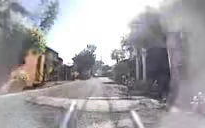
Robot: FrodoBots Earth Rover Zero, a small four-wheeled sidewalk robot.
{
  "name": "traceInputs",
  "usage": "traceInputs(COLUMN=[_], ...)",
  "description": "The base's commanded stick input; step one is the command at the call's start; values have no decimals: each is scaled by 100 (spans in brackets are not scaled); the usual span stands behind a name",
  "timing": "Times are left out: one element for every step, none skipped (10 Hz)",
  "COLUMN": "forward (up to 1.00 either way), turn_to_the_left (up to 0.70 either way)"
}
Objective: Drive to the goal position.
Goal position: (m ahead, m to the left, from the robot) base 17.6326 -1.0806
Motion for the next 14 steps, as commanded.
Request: traceInputs(forward=[70, 70, 70, 61, 50, 50, 50, 50, 50, 50, 50, 50, 50, 50], turn_to_the_left=[7, 5, 9, 19, 10, 13, -8, -40, -46, -48, -49, -49, -50, -30])
